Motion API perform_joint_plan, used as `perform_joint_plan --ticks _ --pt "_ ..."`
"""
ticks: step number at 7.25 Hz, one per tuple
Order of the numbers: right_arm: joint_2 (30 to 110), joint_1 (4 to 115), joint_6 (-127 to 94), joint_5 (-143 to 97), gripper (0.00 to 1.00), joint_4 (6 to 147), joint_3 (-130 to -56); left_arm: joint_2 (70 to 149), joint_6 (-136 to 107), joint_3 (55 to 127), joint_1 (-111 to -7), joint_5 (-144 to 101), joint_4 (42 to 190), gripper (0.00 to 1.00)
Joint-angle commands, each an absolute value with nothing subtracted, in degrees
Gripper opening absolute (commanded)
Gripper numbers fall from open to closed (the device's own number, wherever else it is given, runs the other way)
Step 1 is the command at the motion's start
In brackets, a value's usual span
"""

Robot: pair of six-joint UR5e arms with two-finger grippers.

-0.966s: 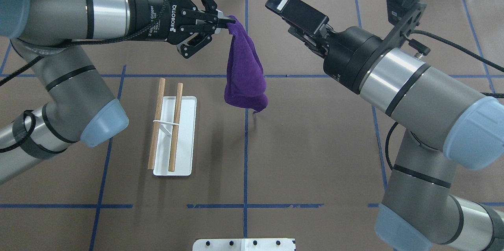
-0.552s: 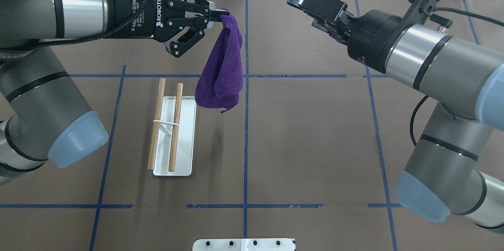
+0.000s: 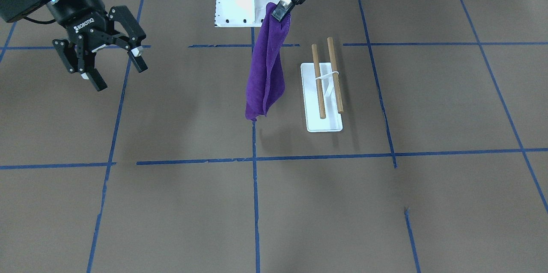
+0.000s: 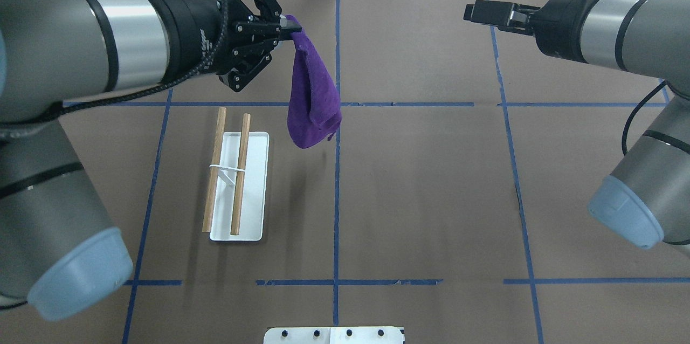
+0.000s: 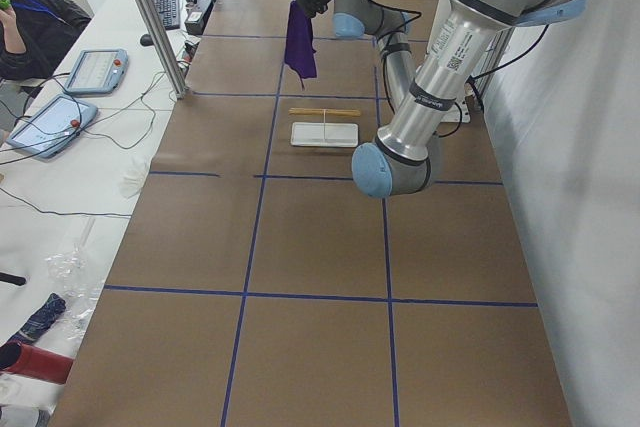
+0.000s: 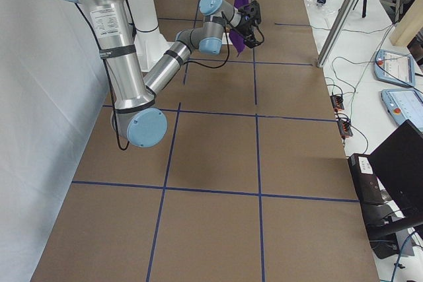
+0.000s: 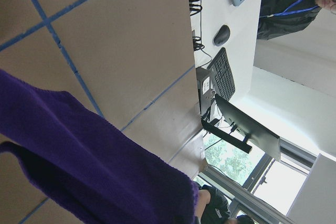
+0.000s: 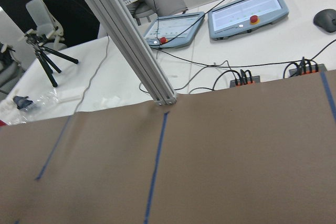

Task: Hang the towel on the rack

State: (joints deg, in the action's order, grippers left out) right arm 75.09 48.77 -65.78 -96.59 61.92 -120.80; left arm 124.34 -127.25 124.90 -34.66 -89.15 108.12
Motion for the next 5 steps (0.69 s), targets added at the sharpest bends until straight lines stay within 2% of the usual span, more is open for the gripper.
perform_joint_plan --ticks 1,3,5 --pt "78.03 54.11 -52.73 -103.15 1.00 72.82 -120.67 124.28 -119.11 128.05 -24.29 -73.09 96.45 0.00" --pt "81.20 58.86 -40.57 -107.56 1.00 77.50 -119.80 124.19 -116.46 132.60 -20.58 -71.02 86.97 0.00" --pt "81.39 63.09 -32.38 -112.05 1.00 82.43 -118.74 122.27 -112.87 135.08 -19.86 -69.18 84.02 0.00"
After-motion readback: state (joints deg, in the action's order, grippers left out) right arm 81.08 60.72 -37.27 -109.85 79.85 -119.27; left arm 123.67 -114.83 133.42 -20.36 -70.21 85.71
